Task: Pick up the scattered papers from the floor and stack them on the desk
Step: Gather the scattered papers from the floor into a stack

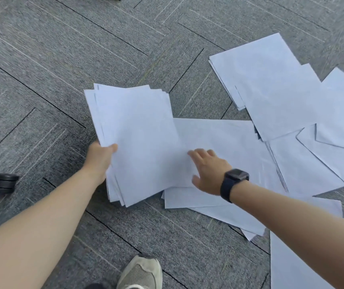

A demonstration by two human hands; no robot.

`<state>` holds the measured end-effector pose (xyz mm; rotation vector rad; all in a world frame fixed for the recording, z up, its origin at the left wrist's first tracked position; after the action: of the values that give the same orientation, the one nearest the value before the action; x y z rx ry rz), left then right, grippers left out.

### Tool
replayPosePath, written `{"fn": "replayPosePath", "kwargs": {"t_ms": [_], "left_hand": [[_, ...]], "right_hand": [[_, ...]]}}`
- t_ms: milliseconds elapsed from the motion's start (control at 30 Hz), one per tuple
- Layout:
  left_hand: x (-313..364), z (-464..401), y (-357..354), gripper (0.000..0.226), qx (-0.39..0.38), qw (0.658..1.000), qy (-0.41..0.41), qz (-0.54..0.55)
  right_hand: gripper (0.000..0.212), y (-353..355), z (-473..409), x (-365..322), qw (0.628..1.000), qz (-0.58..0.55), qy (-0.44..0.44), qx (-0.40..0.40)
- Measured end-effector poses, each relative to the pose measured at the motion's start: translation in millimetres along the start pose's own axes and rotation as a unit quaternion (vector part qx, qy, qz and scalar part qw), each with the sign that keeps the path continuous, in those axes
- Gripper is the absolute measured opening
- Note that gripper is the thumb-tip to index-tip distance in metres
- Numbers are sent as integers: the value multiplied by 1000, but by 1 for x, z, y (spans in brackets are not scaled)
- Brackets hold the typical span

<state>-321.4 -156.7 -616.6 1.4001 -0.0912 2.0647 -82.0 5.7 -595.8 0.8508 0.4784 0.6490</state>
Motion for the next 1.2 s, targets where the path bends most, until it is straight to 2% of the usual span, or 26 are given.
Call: {"fn": "replayPosePath", "kwargs": {"t_ms": [133,233,333,467,600,767,1000,1133,1200], "left_hand": [[1,-3,12,25,19,999,7,30],[1,-7,21,29,42,998,18,49],[1,-12,30,33,53,996,23,65],[-2,-14,42,42,63,995,31,73],[-3,-14,46,39,63,995,32,78],[-2,-10,46,40,78,993,38,82],[-9,-17,57,47,96,990,49,89],[-10,-19,69,58,125,987,59,76],[-7,-16,69,48,132,988,62,46]], "right_hand": [[102,-34,20,2,988,131,4,-83],[113,-45,24,-2,982,165,-4,-94],[115,-50,26,-5,980,177,-25,-90],[107,-59,31,-13,978,184,-43,-86],[98,-61,34,-16,978,190,-42,-72],[73,-51,33,-11,982,186,-21,-23],[53,-34,20,2,984,171,4,41],[46,-19,11,15,991,101,-17,81],[40,-5,9,22,993,28,-63,92]]}}
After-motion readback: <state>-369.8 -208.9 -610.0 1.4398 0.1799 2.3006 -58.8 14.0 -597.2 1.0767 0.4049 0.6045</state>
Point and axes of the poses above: each hand's wrist, its own z-axis away from the middle knuckle, its own y-axis out of the back of the hand, x = y × z, the point moved 2 cm from there along -z, towards the middle knuckle, and after that the axes turned 12 degrees about -y, right-handed, at the moved point
